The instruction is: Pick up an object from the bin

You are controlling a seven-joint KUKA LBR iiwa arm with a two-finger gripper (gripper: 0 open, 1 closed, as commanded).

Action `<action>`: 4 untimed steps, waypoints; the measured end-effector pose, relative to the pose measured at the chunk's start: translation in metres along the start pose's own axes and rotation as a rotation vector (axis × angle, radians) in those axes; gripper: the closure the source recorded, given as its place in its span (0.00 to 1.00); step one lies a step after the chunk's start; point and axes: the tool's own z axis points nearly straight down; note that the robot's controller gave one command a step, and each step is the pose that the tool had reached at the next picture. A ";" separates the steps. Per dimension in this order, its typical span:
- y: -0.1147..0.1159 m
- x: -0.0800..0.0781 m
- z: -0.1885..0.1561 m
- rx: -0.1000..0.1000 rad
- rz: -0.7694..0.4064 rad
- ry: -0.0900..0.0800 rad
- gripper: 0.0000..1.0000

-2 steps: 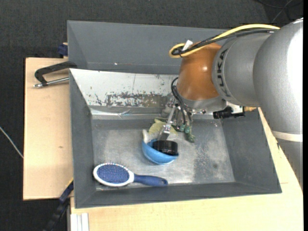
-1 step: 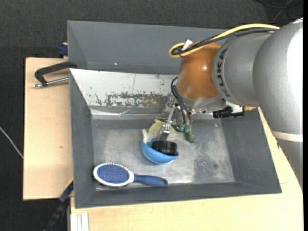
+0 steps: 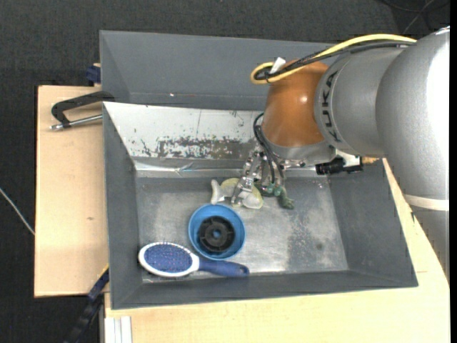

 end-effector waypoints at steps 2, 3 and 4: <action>0.003 -0.002 -0.019 -0.001 -0.003 -0.002 1.00; 0.005 -0.004 -0.065 -0.002 -0.004 -0.005 1.00; 0.006 -0.006 -0.112 -0.002 -0.006 -0.006 1.00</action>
Offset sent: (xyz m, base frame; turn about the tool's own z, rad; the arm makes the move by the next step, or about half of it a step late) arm 0.0000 0.0000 0.0021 0.0000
